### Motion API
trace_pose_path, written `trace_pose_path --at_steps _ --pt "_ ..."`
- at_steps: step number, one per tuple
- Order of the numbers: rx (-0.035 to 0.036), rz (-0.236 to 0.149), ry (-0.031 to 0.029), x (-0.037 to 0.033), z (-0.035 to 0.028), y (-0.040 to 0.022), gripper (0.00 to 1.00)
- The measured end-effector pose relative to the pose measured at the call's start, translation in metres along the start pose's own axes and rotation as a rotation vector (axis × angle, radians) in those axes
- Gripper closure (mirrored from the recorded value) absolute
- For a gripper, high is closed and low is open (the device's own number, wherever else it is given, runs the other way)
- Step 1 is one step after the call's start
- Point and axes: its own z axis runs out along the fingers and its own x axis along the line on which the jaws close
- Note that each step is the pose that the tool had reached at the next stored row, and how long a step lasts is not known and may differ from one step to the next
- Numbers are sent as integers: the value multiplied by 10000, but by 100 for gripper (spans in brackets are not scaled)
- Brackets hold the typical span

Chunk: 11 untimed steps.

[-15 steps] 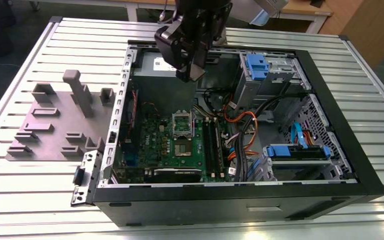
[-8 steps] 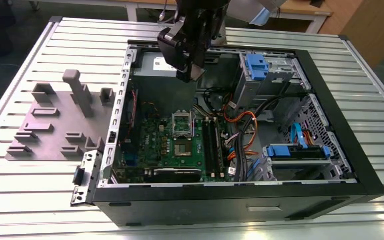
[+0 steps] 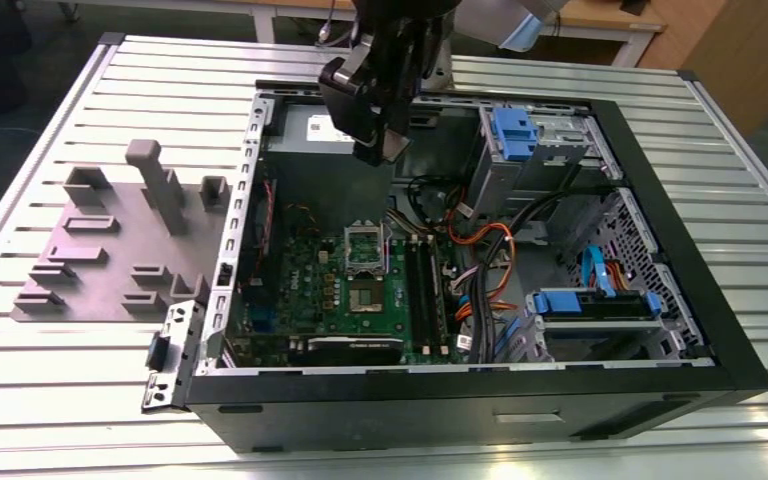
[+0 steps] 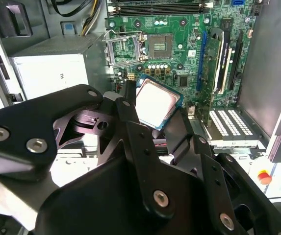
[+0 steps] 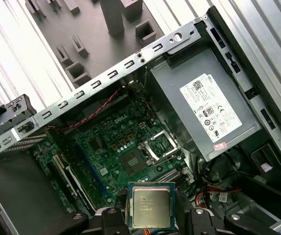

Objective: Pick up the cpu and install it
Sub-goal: 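Place the cpu into insertion slot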

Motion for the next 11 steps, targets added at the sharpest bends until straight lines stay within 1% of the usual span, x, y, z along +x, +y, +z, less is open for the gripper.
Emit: trace_pose_path --at_steps 7,11 --pt "0 -15 0 0 0 0 53" --pt "-2 -199 3 0 1 0 53"
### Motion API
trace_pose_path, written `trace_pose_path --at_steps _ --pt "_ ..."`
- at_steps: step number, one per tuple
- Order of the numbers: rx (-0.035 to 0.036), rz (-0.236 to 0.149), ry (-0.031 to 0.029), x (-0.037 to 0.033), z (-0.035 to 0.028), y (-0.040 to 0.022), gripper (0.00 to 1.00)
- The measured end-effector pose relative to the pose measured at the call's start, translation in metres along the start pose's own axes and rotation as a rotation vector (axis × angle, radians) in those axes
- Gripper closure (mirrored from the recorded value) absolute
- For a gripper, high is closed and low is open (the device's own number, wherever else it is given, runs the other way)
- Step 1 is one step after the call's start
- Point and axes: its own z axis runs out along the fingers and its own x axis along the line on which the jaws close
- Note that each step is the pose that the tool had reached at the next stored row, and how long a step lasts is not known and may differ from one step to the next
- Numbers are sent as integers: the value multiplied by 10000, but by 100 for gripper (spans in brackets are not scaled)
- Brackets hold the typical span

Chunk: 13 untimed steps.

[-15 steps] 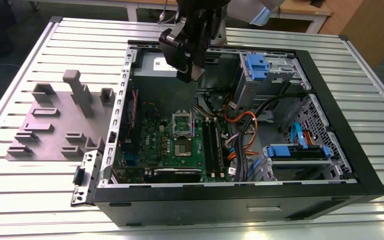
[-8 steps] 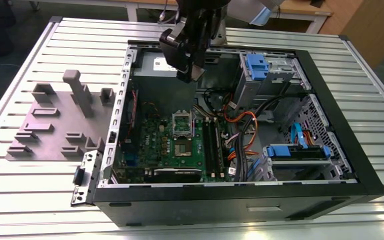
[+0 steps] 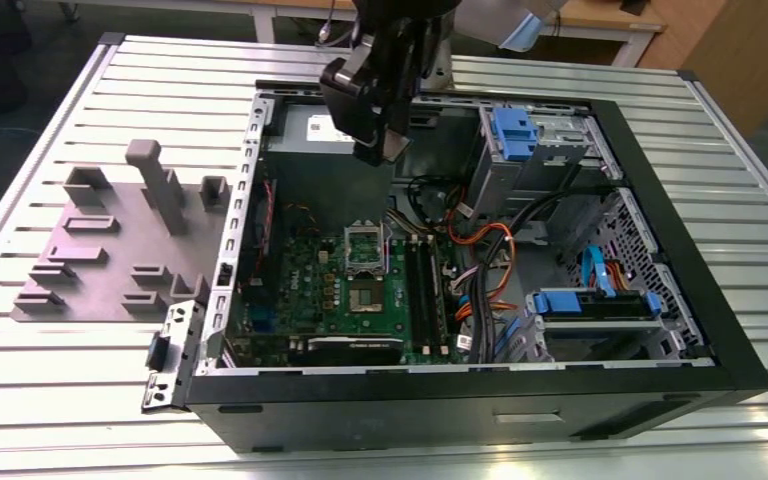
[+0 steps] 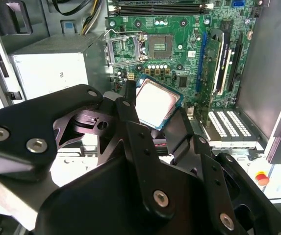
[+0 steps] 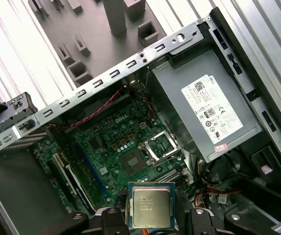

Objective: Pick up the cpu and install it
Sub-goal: 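Place the cpu into insertion slot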

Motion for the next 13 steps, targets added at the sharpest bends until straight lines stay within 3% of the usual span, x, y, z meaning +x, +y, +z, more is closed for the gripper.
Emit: trace_pose_path --at_steps 13 --pt "-4 -675 18 0 -1 0 53"
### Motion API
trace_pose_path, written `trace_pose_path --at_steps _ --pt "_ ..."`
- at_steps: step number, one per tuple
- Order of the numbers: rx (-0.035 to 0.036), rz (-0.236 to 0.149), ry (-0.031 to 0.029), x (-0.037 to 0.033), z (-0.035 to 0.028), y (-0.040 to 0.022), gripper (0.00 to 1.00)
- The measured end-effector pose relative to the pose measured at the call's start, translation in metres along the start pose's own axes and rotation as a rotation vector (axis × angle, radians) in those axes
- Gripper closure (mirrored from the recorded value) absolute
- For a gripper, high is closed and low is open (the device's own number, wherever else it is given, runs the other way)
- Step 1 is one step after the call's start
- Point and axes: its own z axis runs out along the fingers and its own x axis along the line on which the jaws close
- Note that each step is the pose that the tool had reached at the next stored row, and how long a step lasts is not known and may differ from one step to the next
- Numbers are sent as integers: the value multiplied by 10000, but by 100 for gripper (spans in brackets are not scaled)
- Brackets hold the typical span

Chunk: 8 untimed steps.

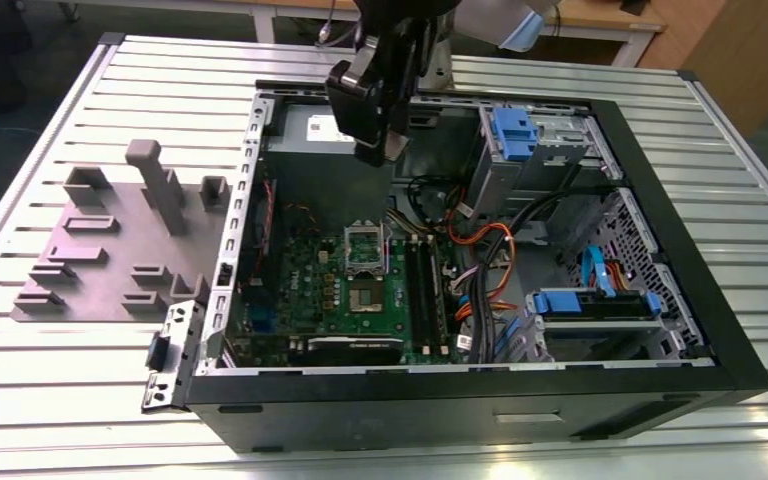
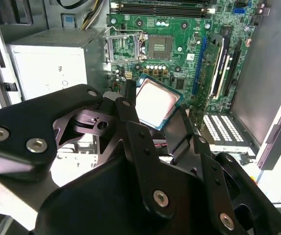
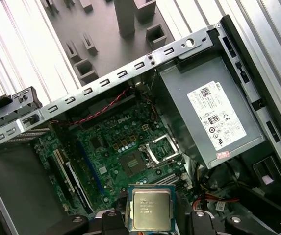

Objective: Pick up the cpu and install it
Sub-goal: 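Place the cpu into insertion slot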

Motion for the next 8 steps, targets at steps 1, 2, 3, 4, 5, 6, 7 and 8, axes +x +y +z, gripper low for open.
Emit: trace_pose_path --at_steps 1,2,3,4,5,6,7,8 --pt "0 -46 1 0 0 0 53" --pt "-1 -89 1 0 0 0 53" --pt "-1 -128 2 0 0 0 53" --pt "-1 -165 3 0 0 0 53" --pt "-1 -204 4 0 0 0 53" --pt "-2 -240 5 0 0 0 53" --pt "-2 -274 6 0 0 0 53" --pt "-2 -307 7 0 0 0 53"
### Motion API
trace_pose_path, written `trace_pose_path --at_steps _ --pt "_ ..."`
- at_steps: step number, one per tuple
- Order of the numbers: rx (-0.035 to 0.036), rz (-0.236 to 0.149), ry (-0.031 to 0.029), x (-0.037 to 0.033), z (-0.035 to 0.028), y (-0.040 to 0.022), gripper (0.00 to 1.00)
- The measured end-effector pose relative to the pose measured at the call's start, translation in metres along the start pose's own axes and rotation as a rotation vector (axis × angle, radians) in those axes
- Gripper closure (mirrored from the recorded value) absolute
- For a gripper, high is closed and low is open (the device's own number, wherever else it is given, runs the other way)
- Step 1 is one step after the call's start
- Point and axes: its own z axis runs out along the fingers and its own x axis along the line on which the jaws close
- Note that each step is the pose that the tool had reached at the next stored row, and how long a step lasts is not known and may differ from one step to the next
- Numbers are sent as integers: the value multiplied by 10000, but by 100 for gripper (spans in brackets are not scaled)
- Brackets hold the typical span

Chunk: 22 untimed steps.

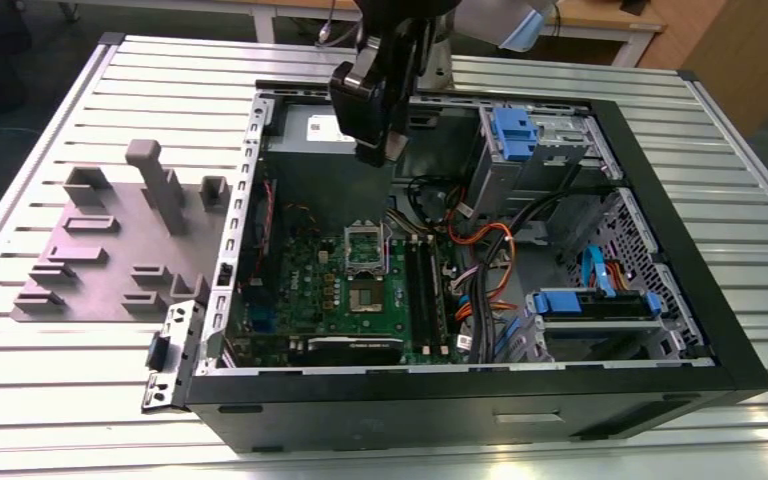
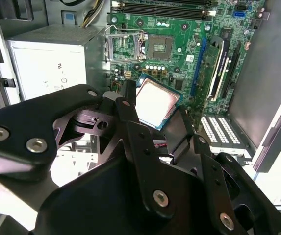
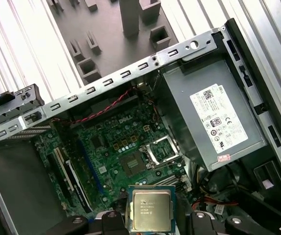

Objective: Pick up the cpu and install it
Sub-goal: 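Place the cpu into insertion slot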

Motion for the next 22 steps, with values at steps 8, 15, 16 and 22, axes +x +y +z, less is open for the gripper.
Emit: trace_pose_path --at_steps 8,15,16,22 --pt "-1 -240 6 0 0 0 53" --pt "-3 -421 10 0 0 0 53" --pt "-3 -444 11 0 0 0 53" --pt "-4 -582 14 0 0 0 53"
